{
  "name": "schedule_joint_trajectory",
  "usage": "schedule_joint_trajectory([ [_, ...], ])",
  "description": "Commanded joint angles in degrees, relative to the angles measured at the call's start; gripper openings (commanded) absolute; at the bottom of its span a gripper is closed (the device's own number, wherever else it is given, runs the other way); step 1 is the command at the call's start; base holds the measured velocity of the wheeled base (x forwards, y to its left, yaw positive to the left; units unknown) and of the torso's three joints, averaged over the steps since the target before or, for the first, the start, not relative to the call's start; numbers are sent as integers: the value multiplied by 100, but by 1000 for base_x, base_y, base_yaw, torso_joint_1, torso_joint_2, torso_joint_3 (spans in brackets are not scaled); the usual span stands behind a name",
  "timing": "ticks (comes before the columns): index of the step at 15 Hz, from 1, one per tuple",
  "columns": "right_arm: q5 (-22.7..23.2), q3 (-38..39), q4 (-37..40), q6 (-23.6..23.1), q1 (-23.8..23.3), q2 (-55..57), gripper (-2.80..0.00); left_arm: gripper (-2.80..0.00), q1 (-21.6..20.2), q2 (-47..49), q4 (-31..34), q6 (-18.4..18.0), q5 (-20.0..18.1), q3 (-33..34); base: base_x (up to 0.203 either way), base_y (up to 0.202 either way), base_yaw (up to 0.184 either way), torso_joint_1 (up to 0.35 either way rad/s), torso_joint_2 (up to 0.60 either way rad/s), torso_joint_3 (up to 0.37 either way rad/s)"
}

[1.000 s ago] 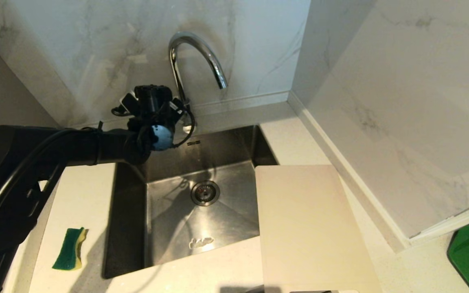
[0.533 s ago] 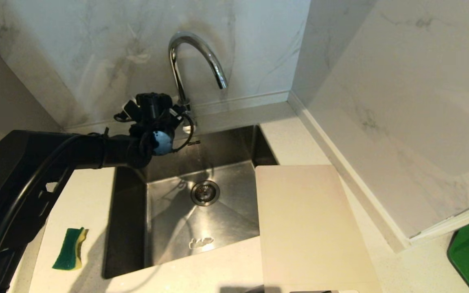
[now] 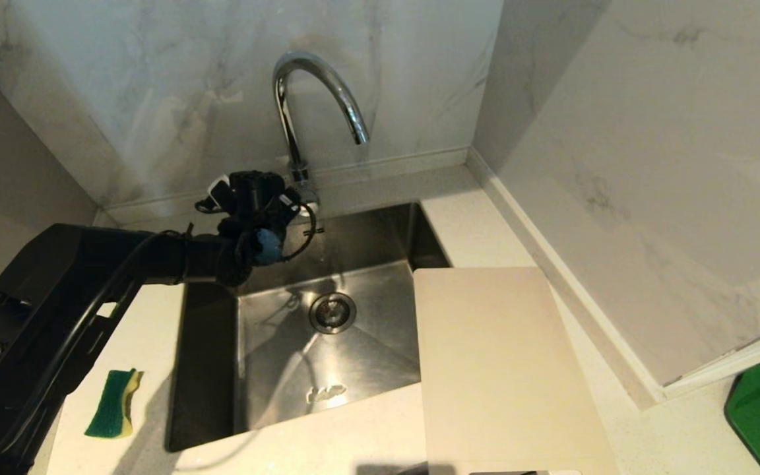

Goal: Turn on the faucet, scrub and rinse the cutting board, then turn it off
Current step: Turn on the tap

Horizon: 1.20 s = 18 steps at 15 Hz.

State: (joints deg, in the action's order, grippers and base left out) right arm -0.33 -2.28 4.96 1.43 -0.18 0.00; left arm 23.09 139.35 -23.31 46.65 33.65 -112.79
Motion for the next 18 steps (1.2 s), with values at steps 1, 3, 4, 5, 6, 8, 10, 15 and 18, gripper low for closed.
schedule_joint_trajectory([
  [1,-2,-1,5,-1,1,0,-280,0,-23,22,-63,25,4,2,0,0,0,0,0,0],
  [3,-2,-1,5,0,1,0,-280,0,-24,31,-94,19,2,2,0,0,0,0,0,0],
  [4,-2,-1,5,-2,1,0,-280,0,-28,45,-94,19,0,2,0,0,0,0,0,0],
  [5,-2,-1,5,7,1,0,-280,0,-26,73,-94,18,-9,2,0,0,0,0,0,0],
  [6,-2,-1,5,-2,1,0,-280,0,-31,107,-94,14,-41,2,0,0,0,0,0,0],
  [8,-2,-1,5,-2,1,0,-280,0,-98,132,-94,10,-121,2,0,0,0,0,0,0],
  [10,-2,-1,5,-2,1,0,-280,0,-183,163,-94,10,-130,2,0,0,0,0,0,0],
  [15,-2,-1,5,-2,1,0,-280,0,-338,156,-94,10,-139,11,0,0,0,0,0,0],
  [18,-2,-1,5,-2,1,0,-280,0,-340,79,-86,10,-139,2,0,0,0,0,0,0],
])
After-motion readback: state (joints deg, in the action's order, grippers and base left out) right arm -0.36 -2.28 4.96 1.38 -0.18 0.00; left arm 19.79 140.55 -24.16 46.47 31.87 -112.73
